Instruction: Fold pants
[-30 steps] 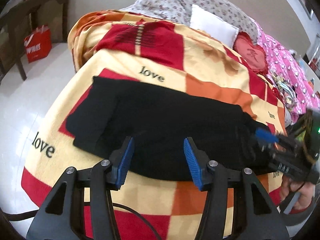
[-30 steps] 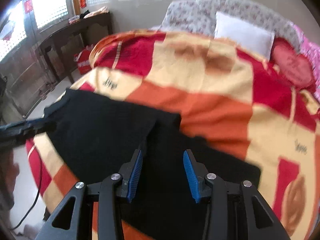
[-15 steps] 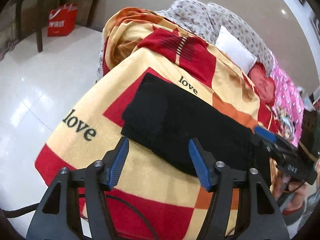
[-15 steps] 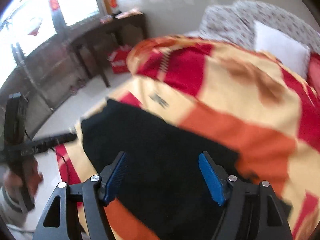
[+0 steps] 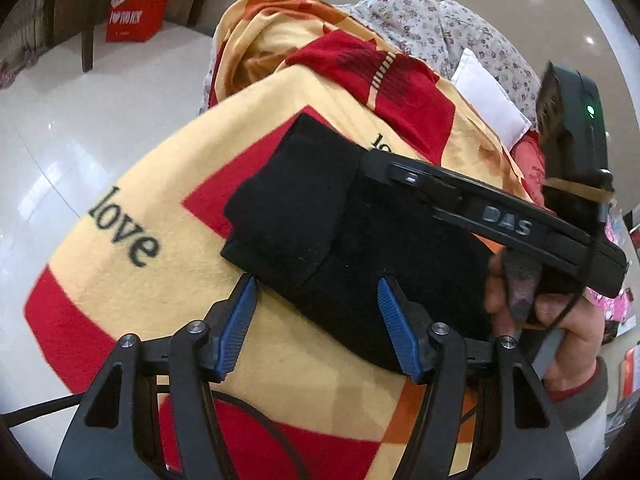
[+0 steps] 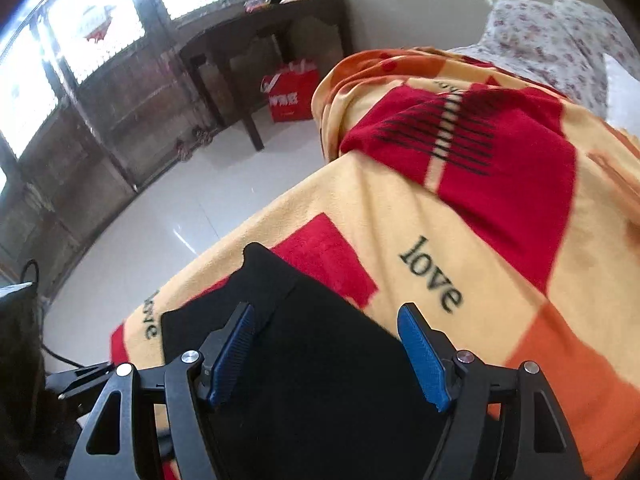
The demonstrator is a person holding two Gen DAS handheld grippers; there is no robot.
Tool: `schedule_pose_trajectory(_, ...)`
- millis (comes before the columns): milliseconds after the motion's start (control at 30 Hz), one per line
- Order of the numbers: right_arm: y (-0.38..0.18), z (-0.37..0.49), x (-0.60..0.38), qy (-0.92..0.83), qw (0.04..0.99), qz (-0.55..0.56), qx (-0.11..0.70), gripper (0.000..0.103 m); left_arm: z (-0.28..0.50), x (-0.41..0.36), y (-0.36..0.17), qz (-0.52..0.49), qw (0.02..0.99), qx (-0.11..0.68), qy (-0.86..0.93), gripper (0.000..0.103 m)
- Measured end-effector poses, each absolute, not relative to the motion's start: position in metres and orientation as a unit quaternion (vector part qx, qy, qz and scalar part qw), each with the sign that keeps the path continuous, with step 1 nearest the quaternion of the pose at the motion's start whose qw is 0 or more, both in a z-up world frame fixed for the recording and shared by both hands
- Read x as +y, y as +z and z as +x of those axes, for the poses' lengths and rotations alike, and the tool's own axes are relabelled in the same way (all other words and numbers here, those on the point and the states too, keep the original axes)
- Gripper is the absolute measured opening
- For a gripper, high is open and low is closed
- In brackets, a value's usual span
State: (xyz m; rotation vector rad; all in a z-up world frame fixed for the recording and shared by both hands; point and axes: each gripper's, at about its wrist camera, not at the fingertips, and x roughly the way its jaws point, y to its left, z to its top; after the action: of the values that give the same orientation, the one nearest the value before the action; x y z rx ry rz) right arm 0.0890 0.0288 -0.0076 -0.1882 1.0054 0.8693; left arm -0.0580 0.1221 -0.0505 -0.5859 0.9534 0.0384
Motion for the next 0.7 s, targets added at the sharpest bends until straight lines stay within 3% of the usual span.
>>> schedule_pose_trajectory(100, -0.016, 0.095, 0.043, 0.412, 0.775, -0.106, 0.467, 0.072, -0.054, 0.120, -0.050, -0.286, 0.848, 0.446, 0.017, 0.076)
schedule_pose_trajectory(300, -0.032, 0.103, 0.053, 0.433, 0.761, -0.109, 0.471, 0.071, -0.046, 0.116, -0.049, -0.287, 0.852, 0.438, 0.019, 0.081)
schedule_pose_trajectory(400, -0.031, 0.100, 0.054, 0.445, 0.761, -0.106, 0.460, 0.047, -0.043, 0.119, -0.051, -0.301, 0.850, 0.432, 0.007, 0.079)
schedule_pose_trajectory(433, -0.030, 0.099, 0.053, 0.450, 0.760, -0.101, 0.457, 0.038, -0.043, 0.121, -0.052, -0.311, 0.848, 0.428, 0.000, 0.073)
schedule_pose_trajectory(467, -0.029, 0.099, 0.053, 0.450, 0.762, -0.100, 0.454, 0.033, -0.042, 0.124, -0.053, -0.323, 0.845, 0.427, -0.004, 0.054)
schedule_pose_trajectory(500, -0.027, 0.098, 0.052, 0.450, 0.764, -0.101, 0.451, 0.029, -0.042, 0.127, -0.054, -0.329, 0.842, 0.426, -0.006, 0.041)
schedule_pose_trajectory(567, -0.021, 0.097, 0.046, 0.456, 0.766, -0.086, 0.445, 0.019, -0.044, 0.128, -0.049, -0.321, 0.850, 0.417, -0.012, 0.029)
schedule_pose_trajectory(700, 0.005, 0.095, 0.020, 0.463, 0.780, -0.034, 0.420, 0.014, -0.059, 0.110, -0.012, -0.273, 0.890, 0.361, -0.056, 0.024)
